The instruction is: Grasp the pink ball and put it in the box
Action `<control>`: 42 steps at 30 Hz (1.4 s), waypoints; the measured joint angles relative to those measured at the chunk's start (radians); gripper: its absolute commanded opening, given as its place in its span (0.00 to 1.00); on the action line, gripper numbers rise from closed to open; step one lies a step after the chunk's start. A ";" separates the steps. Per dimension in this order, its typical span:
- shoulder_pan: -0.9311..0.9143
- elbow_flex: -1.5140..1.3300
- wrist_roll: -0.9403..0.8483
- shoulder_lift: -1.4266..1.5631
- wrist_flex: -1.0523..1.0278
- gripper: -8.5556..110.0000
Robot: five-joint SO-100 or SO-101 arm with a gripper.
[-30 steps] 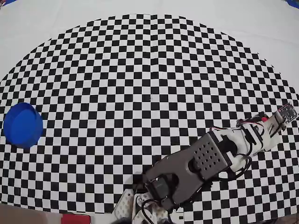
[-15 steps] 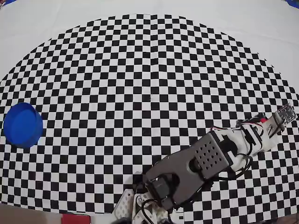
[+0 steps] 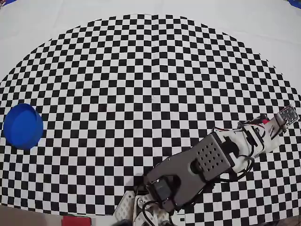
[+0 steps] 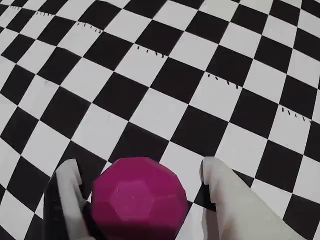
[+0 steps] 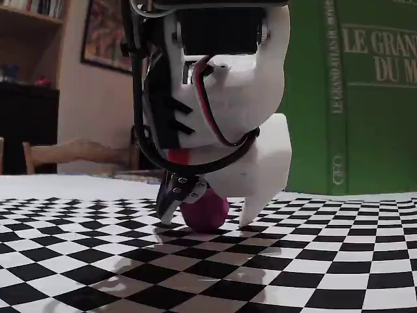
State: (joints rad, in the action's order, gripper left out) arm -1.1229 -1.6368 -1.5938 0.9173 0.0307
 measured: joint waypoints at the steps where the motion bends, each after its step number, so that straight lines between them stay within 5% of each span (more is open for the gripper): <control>1: 0.000 0.000 0.000 0.000 0.000 0.22; 4: 0.000 0.000 0.000 0.000 0.000 0.07; 20: 0.000 -0.011 0.002 0.011 0.000 0.07; 42: -0.011 -0.295 0.002 0.454 0.000 0.07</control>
State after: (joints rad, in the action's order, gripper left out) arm -1.1336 -1.9313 -1.5923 1.3714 0.0307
